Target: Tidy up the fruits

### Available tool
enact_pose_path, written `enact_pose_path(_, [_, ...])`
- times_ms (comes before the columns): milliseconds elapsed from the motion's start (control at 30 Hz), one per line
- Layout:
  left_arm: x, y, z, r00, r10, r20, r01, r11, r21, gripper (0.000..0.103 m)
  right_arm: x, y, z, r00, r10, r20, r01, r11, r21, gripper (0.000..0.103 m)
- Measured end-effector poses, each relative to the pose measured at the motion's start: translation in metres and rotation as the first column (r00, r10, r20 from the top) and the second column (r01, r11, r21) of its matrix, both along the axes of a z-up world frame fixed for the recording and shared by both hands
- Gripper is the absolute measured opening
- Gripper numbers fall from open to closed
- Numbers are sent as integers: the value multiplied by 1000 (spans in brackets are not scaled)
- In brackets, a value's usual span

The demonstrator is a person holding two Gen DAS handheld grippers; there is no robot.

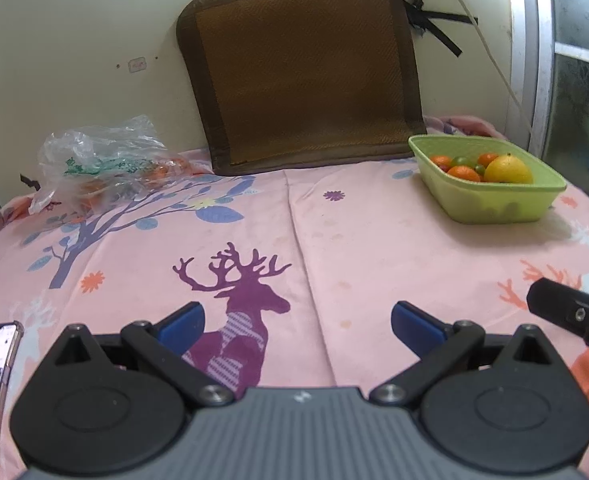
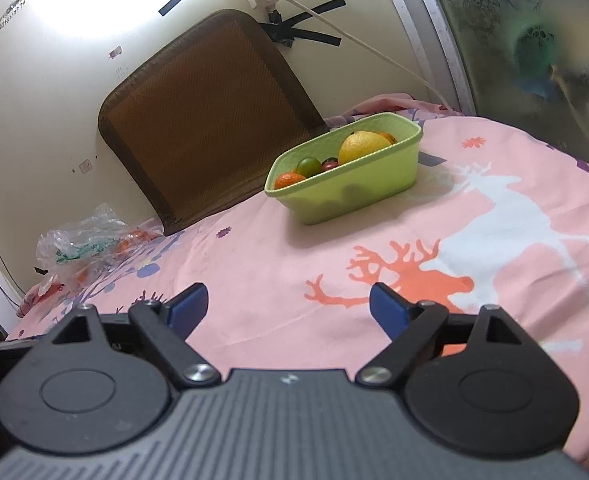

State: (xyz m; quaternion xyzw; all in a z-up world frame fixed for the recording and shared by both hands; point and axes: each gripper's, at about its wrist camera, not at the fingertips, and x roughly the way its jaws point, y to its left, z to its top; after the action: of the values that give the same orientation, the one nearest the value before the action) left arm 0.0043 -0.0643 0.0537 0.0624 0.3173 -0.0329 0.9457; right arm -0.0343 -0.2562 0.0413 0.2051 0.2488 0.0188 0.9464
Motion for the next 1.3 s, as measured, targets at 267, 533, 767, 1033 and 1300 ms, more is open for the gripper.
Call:
enact_pose_path(267, [-2,-12,-5,1000,-29,11,29,998,63,103,1,-3,-3,1000,-7,-5,7,1000,2,90])
enact_pose_path(533, [-2,-18,-6,999,-49,7,49,996,74,103,0,-8,-4,1000,-20,-5,20,1000,15,90])
enact_pose_path(767, [-1,-20,-8,999,-51,-11,52,995,81,103,-1,-10,-5,1000,-26,-6,26,999,25,90])
enact_pose_path(1033, [1,-21,-10,999,-46,-30,48,995,90,103,-1,-12,-5,999,-31,-7,32,999,30,90])
enact_pose_path(1300, [3,-19,-13,997,-48,-65,53,995,79,103,-1,-10,-6,999,-30,-10,31,999,27,90])
